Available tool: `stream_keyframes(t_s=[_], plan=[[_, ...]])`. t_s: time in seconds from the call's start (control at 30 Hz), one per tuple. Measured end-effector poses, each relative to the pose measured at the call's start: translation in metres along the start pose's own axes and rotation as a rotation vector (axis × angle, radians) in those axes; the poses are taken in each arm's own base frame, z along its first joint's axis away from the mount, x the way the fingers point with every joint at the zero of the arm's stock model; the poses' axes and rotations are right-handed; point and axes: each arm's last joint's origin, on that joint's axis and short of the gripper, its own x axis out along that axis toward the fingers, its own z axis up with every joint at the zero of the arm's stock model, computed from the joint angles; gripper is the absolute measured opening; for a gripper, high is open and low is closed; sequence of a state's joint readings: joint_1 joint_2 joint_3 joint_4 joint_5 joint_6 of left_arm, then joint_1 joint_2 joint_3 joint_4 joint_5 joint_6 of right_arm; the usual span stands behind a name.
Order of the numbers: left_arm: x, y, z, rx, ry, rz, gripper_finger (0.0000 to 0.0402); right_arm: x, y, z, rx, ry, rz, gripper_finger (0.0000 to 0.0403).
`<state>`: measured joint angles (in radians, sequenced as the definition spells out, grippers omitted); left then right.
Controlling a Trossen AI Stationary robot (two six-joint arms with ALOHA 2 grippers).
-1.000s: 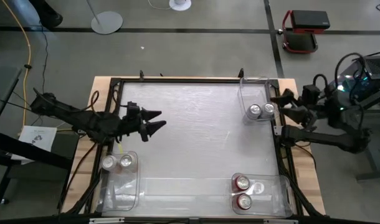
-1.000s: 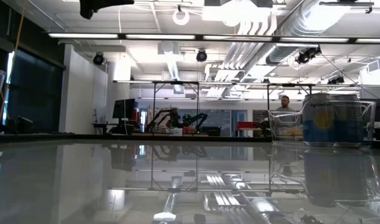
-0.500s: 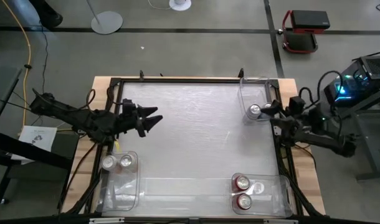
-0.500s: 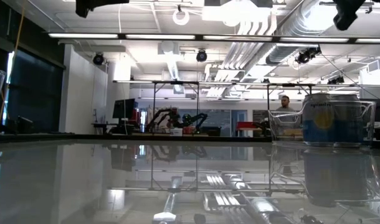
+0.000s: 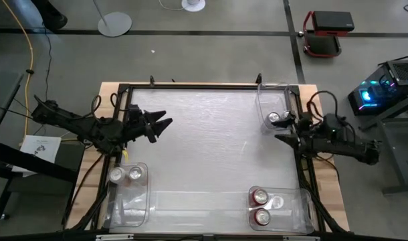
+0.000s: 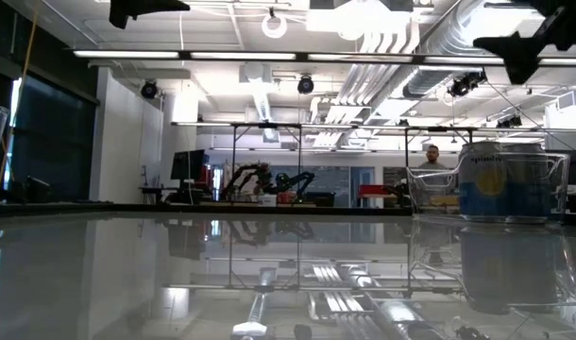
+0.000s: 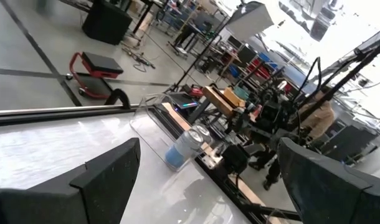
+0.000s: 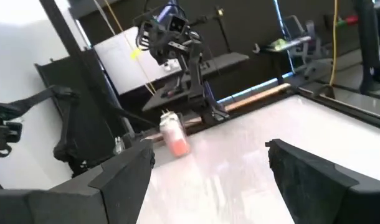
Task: Sort soda cans
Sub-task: Return to Home Position
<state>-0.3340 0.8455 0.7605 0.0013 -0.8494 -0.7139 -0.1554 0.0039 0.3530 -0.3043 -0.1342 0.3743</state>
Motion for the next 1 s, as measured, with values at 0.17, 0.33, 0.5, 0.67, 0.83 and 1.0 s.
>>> stream_keyframes(t_s=[0.17, 0.33, 0.5, 0.67, 0.83, 1.0], plan=[[0.0, 0.001, 0.0, 0.003, -0.014, 0.02, 0.0353, 0.018, -0.008, -0.022, -0.004, -0.128, 0.094, 0.0306], [-0.001, 0.001, 0.002, -0.001, -0.017, 0.018, 0.0353, 0.026, -0.016, -0.043, 0.01, -0.228, 0.127, 0.0306], [-0.003, 0.005, 0.0, 0.021, 0.006, 0.038, 0.0353, 0.028, -0.019, -0.05, -0.033, -0.218, 0.1, 0.0306], [-0.003, 0.006, -0.003, 0.025, 0.063, 0.01, 0.0353, 0.03, -0.024, -0.06, -0.045, -0.155, 0.035, 0.0306], [-0.003, 0.007, -0.005, 0.071, 0.116, -0.022, 0.0353, 0.031, -0.027, -0.064, -0.029, -0.13, -0.022, 0.0306], [0.002, 0.014, -0.008, 0.16, 0.169, -0.034, 0.0353, 0.031, -0.03, -0.068, 0.06, -0.101, -0.063, 0.0306]])
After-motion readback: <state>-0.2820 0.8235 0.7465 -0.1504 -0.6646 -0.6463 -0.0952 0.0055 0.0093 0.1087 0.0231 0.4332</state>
